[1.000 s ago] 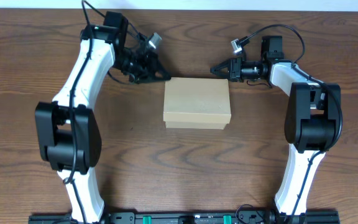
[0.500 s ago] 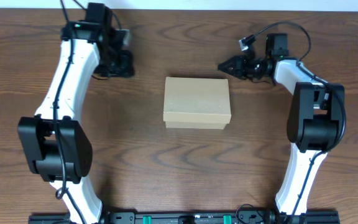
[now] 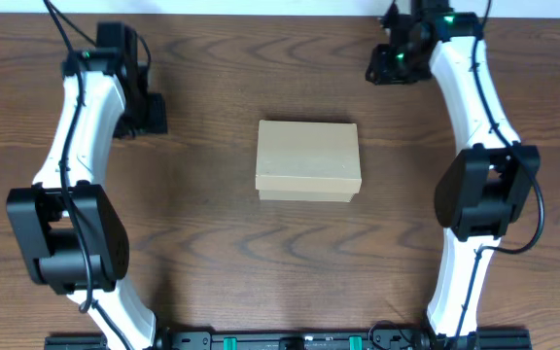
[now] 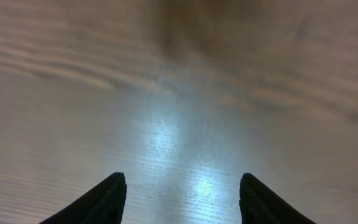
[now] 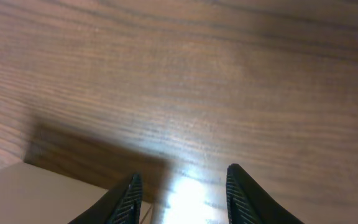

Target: Pack container

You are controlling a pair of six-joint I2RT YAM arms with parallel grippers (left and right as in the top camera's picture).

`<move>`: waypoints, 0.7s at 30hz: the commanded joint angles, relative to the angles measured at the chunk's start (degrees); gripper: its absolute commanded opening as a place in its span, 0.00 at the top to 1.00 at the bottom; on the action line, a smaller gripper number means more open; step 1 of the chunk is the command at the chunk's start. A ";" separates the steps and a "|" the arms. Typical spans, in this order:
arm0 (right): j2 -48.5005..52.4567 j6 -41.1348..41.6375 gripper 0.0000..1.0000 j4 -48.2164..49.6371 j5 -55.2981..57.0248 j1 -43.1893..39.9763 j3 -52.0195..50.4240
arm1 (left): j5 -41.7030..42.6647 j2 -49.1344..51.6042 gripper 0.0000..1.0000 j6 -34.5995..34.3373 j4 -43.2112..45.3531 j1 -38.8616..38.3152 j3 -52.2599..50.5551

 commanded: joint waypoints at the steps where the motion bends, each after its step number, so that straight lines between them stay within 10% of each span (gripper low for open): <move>1: -4.72 4.04 0.63 -1.77 8.17 4.17 1.09 | 2.75 -4.94 0.42 -0.79 2.82 -0.13 -9.44; 21: -15.69 27.10 0.74 -22.58 11.80 31.21 1.07 | 2.58 -27.26 0.42 -10.60 7.65 -4.35 -37.64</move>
